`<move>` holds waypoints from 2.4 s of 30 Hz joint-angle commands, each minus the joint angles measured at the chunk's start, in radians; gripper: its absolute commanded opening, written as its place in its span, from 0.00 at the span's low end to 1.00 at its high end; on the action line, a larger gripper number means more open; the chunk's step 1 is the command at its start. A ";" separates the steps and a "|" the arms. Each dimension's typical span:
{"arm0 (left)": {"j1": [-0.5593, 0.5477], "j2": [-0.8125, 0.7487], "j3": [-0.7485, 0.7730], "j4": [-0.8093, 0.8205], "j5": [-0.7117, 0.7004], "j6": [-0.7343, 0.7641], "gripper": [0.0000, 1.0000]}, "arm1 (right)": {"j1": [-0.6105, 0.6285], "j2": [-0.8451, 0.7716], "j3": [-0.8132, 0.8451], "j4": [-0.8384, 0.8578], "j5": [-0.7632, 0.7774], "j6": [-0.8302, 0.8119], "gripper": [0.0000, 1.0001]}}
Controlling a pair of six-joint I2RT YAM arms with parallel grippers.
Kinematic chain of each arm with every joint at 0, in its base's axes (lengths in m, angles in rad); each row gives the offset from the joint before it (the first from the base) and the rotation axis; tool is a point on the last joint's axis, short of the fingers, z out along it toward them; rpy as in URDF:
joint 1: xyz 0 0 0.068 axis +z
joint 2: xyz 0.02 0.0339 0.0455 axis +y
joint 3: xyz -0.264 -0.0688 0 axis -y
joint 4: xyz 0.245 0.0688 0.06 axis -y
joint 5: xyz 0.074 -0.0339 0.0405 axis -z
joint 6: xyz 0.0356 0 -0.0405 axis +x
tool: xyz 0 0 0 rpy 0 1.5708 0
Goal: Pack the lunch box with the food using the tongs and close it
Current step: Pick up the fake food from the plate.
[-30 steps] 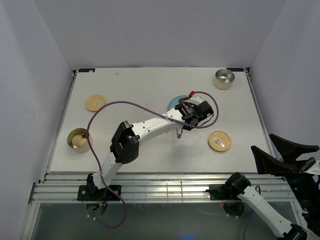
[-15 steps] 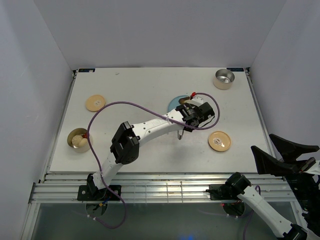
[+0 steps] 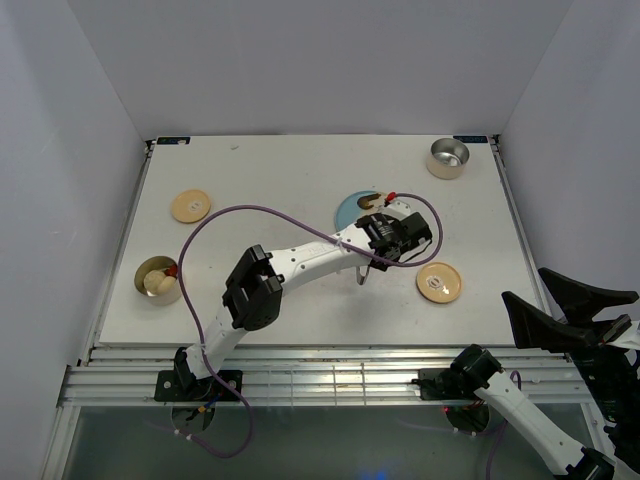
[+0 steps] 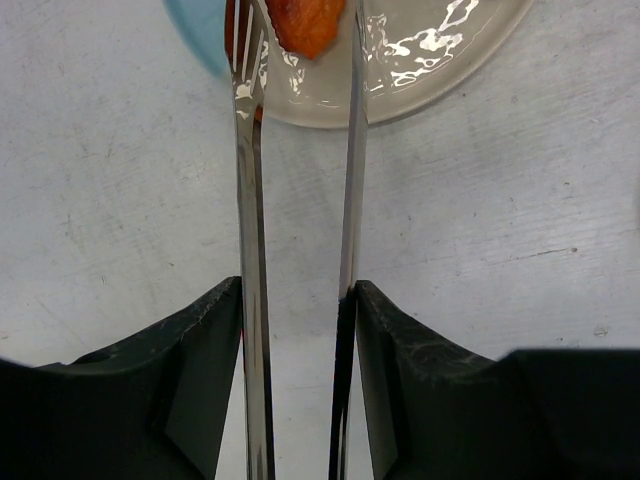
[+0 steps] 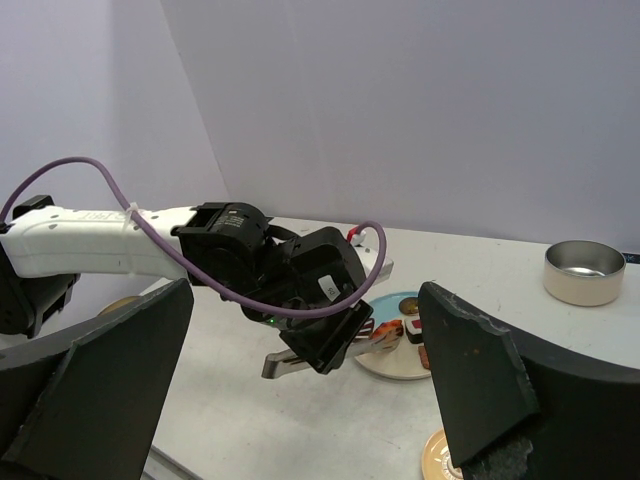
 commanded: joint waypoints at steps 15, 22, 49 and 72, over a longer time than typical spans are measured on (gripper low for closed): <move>-0.009 -0.001 0.060 0.021 -0.021 0.048 0.57 | 0.003 -0.155 0.032 0.005 0.012 0.009 0.99; -0.006 0.005 0.066 0.022 -0.019 0.048 0.57 | 0.001 -0.155 0.049 -0.007 0.022 0.004 0.99; 0.022 0.019 0.055 0.027 0.027 0.062 0.43 | 0.003 -0.154 0.065 -0.016 0.029 -0.007 0.99; 0.020 -0.065 0.101 -0.070 -0.105 0.037 0.39 | 0.003 -0.152 0.068 -0.012 0.026 -0.004 0.99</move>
